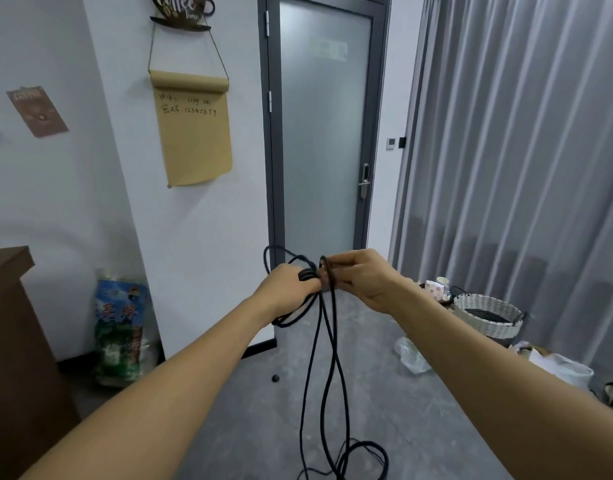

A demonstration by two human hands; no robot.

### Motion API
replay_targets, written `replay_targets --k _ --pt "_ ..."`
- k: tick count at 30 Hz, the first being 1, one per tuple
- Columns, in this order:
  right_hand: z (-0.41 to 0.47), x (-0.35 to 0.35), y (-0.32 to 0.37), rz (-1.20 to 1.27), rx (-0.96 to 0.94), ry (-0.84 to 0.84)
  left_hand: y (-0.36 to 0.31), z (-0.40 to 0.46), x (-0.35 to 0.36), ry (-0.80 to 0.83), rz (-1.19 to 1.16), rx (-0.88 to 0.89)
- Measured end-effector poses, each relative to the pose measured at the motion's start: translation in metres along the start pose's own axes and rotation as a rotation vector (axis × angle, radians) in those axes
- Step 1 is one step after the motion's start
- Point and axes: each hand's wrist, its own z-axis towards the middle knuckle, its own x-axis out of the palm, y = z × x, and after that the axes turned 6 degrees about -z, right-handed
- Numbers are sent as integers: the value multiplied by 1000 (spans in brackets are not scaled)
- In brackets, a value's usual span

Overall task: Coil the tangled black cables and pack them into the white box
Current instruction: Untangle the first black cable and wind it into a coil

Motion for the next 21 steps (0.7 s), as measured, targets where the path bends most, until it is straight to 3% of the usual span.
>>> replay_targets --k 3,5,8,14,19,21 --pt "2 3 0 -468 -161 -29 1 -3 0 127 -260 -85" --pt "2 1 -1 -634 -201 10 3 -6 -3 194 -430 -182" --pt "0 1 -1 -815 -257 101 8 -12 -2 145 -444 -210" --pt "-4 5 -9 -1031 -276 208 8 -16 5 126 -463 -149" --pt "-6 8 -20 -922 -283 46 0 -16 1 182 -515 -108" --pt "-6 10 -19 -926 -310 53 0 -16 1 196 -547 -115"
